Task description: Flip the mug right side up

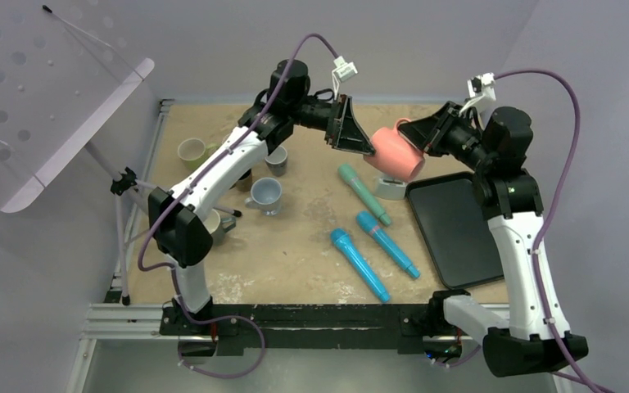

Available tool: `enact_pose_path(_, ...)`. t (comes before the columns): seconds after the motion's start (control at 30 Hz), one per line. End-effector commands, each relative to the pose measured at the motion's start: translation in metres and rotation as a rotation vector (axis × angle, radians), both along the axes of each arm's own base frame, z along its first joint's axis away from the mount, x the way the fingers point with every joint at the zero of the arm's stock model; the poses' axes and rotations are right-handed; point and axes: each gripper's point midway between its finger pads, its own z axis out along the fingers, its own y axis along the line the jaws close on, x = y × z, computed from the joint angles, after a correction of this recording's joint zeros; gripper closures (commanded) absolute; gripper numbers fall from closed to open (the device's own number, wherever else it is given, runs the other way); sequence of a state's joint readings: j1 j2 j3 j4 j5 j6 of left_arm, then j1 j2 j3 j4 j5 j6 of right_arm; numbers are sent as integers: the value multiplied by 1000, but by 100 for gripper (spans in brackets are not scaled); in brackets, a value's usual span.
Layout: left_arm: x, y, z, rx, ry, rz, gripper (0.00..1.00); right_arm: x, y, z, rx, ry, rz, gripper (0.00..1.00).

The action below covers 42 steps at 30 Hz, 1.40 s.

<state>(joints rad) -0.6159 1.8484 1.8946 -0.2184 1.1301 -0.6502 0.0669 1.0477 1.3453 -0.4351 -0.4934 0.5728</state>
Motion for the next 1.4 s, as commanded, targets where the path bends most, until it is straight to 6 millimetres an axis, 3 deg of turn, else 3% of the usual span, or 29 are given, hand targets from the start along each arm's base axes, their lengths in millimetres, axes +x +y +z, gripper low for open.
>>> enact_pose_path(0.0, -13, -8, 27, -73, -34, -55, 27, -3, 18, 43, 93, -134, 70, 100)
enact_pose_path(0.17, -28, -11, 32, -115, 36, -122, 49, 2, 26, 49, 127, -148, 97, 100)
enact_pose_path(0.27, -33, -9, 38, -113, 37, -128, 70, 6, 31, 49, 138, -149, 106, 100)
enact_pose_path(0.37, -34, -7, 39, -84, 24, -114, 100, 9, 37, 48, 138, -147, 122, 100)
enact_pose_path(0.47, -32, 0, 32, -22, 20, -75, 100, 13, 37, 43, 110, -129, 119, 100)
enact_pose_path(0.5, -28, 4, 32, -6, -17, -49, 100, 15, 35, 41, 91, -121, 100, 96)
enact_pose_path(0.57, -19, 15, 21, 78, -91, 28, 100, 19, 27, 31, 45, -92, 57, 63)
enact_pose_path(0.6, -12, 21, 13, 133, -155, 80, 100, 19, 24, 28, 29, -83, 42, 53)
enact_pose_path(0.73, -2, 49, -12, 315, -310, 154, 100, 19, 19, 20, 6, -70, 12, 35)
enact_pose_path(0.77, -1, 56, -18, 348, -323, 157, 100, 20, 18, 20, 4, -72, 8, 25)
enact_pose_path(0.83, 1, 70, -30, 419, -363, 158, 100, 21, 16, 21, -5, -74, -7, 22)
enact_pose_path(1.0, 13, 129, -64, 671, -435, 209, 100, 21, 2, 26, -56, -76, -80, 21)
enact_pose_path(1.27, 55, 287, -98, 1082, -449, 438, 100, 18, -11, 3, -145, -11, -128, 21)
enact_pose_path(1.37, 62, 328, -114, 1184, -402, 485, 100, 18, -13, -6, -150, 3, -133, 20)
